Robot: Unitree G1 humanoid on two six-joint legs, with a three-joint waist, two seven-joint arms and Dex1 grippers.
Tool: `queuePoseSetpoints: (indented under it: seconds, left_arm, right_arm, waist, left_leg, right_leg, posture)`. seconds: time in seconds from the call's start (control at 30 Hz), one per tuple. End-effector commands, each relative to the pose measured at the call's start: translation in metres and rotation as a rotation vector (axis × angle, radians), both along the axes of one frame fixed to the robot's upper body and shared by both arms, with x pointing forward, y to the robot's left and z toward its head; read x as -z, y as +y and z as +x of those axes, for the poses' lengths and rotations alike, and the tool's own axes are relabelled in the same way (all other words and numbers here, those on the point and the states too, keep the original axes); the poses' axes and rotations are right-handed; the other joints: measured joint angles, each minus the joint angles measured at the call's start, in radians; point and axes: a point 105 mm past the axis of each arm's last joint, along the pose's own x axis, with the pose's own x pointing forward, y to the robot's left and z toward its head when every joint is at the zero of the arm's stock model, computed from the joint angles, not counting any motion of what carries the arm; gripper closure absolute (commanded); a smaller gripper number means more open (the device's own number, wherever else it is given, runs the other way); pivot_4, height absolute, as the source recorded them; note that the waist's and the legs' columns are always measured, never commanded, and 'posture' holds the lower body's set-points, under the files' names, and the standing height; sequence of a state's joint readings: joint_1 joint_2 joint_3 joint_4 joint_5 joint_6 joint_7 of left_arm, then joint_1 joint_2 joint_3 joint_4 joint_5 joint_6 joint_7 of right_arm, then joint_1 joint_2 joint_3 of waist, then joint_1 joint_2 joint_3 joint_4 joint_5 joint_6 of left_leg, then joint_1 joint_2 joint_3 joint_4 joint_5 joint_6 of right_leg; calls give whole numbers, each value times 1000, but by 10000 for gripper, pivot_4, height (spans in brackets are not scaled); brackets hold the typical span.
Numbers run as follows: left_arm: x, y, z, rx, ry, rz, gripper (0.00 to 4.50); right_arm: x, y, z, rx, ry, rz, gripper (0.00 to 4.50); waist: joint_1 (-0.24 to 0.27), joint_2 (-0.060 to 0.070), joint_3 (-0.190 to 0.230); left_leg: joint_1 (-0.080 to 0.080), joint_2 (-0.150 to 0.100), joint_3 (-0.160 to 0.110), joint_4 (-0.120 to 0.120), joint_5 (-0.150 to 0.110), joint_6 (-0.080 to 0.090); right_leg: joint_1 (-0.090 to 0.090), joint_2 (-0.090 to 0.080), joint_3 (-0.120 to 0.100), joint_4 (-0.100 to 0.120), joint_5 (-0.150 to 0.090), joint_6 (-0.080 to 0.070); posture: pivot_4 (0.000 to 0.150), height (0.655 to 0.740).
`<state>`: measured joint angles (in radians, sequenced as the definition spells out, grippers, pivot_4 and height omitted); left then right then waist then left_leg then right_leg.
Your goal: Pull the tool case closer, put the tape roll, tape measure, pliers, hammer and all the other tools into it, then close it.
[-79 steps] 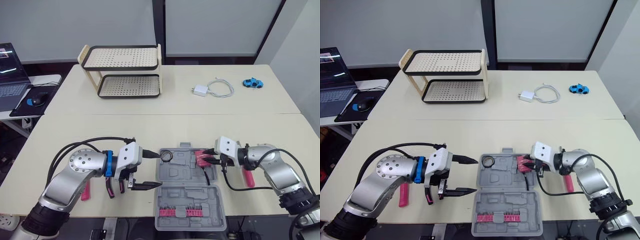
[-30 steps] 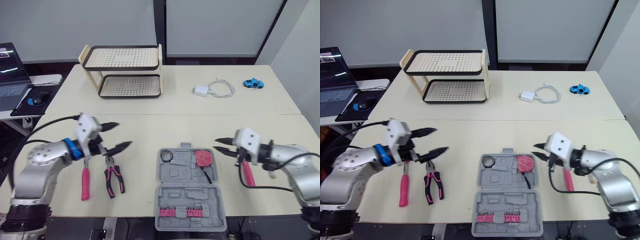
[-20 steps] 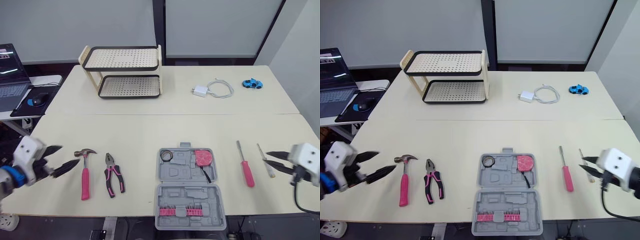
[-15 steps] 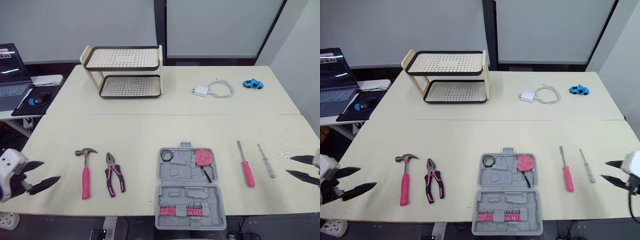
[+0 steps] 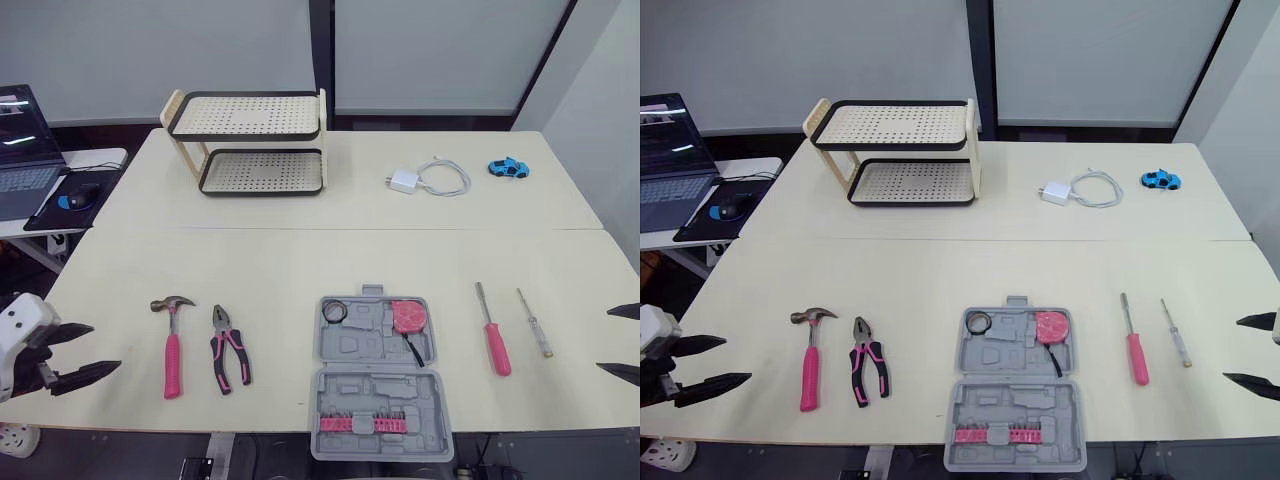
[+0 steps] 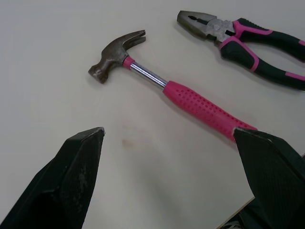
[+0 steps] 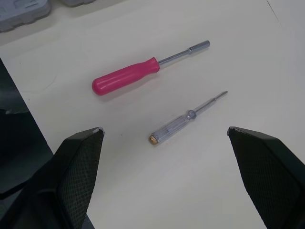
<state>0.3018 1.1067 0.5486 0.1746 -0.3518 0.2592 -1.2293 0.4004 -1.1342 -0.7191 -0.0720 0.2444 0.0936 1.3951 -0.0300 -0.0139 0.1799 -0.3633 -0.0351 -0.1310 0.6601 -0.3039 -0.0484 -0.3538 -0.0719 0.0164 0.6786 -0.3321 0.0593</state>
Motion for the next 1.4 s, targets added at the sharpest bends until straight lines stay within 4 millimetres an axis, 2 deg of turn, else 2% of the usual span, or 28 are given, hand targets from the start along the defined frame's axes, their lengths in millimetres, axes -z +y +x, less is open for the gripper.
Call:
queuePoseSetpoints:
  seconds: [0.03,0.17,0.23,0.37,0.43,0.63,0.87,1.13,1.27,1.4]
  left_arm:
    - [-16,-9,1,-28,-44,-4,0]
    - [-19,-17,-4,-73,-42,-15,0]
    - [-19,-22,-8,-117,-45,-40,0]
    - [-13,-41,-19,-200,-56,-124,0]
    - [-11,-47,-24,-215,-64,-134,0]
    - [-3,-53,-28,-272,-101,-159,0]
    - [22,-88,-28,-397,-166,-294,0]
    - [49,-122,-14,-641,-186,-382,0]
    - [67,-132,-9,-704,-144,-356,0]
    - [76,-136,0,-739,-147,-368,0]
  right_arm:
    - [-8,1,3,-34,-13,-43,488]
    - [-11,8,4,-75,-15,-55,488]
    - [-14,25,3,-128,-10,-32,488]
    - [-25,74,6,-253,-16,72,488]
    - [-30,92,9,-300,-20,111,488]
    - [-36,127,18,-418,-5,154,488]
    - [-43,182,33,-537,0,256,488]
    - [-44,203,41,-596,33,287,488]
    - [-43,208,39,-611,50,299,488]
    - [-43,211,38,-621,59,308,488]
  waist:
    - [0,0,0]
    - [-2,0,0]
    - [-2,0,1]
    - [-2,0,1]
    - [-1,-1,1]
    - [8,-1,2]
    - [4,-2,2]
    - [22,-3,2]
    - [28,-3,2]
    - [29,-3,2]
  left_leg:
    - [0,0,0,0,0,0]
    - [0,1,1,0,0,0]
    - [0,1,1,0,0,0]
    - [0,3,2,0,0,0]
    - [0,4,1,1,0,0]
    - [0,5,0,1,0,-1]
    - [-1,5,0,1,0,-1]
    - [-2,4,0,2,0,-1]
    - [-2,4,-1,2,0,-1]
    - [-1,3,0,2,0,-1]
  right_leg:
    - [0,0,0,0,0,0]
    - [0,0,0,0,0,0]
    - [0,1,0,0,0,0]
    - [0,0,1,0,0,0]
    - [0,0,1,-1,0,0]
    - [1,0,-1,-1,1,-1]
    - [0,-1,0,-4,1,-1]
    - [0,0,-1,-4,1,-1]
    - [0,1,-1,-4,1,-1]
    - [0,2,-1,-3,1,-1]
  posture:
    - [1500,7400]
    - [1500,7400]
    - [1500,7400]
    - [1500,7400]
    - [1500,7400]
    - [1500,7400]
    - [1500,7400]
    - [1500,7400]
    - [1500,7400]
    - [1500,7400]
